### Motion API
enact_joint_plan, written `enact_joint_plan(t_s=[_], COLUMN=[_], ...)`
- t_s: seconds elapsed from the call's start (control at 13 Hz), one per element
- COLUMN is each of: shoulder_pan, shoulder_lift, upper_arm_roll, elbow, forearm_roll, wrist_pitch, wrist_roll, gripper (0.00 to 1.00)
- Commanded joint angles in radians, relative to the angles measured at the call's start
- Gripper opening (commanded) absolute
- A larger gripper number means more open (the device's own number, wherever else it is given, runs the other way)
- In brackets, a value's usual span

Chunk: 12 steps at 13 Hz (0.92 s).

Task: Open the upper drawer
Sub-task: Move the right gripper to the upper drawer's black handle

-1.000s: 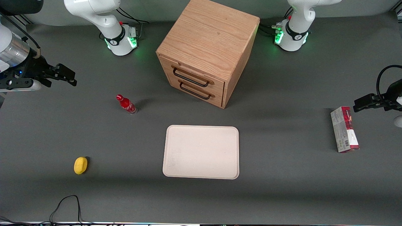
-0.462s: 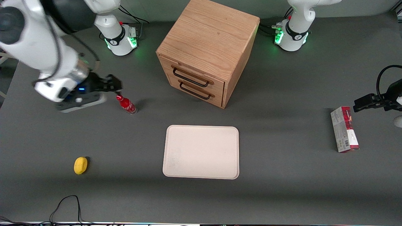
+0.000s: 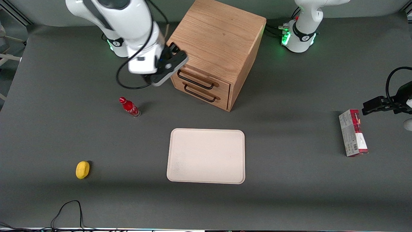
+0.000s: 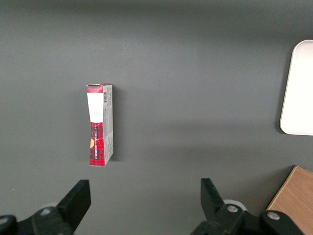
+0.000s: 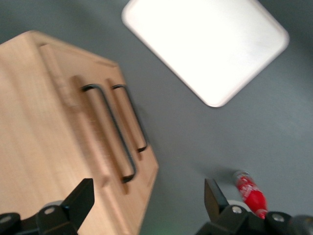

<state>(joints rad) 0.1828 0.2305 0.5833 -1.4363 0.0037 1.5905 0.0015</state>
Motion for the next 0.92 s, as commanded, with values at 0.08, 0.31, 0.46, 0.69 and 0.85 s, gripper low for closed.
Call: enact_joint_plan(t_s=[0.08, 0.31, 0.46, 0.69, 0.85], shoulder_pan=[-0.023, -0.049, -0.048, -0.045, -0.042], shoulder_lift=[0.079, 0.165, 0.214, 0.228, 0.23], upper_arm_roll=[0.058, 0.056, 0.055, 0.056, 0.056], elbow=[0.039, 0.027, 0.017, -0.03, -0.047], forearm_roll=[0.073, 0.104, 0.102, 0.102, 0.102], wrist_pitch=[-0.018, -0.009, 0.017, 0.063, 0.083], wrist_roll=[-0.148, -0.287, -0.305, -0.305, -0.305], gripper=[1.0, 1.0, 1.0, 1.0, 1.0])
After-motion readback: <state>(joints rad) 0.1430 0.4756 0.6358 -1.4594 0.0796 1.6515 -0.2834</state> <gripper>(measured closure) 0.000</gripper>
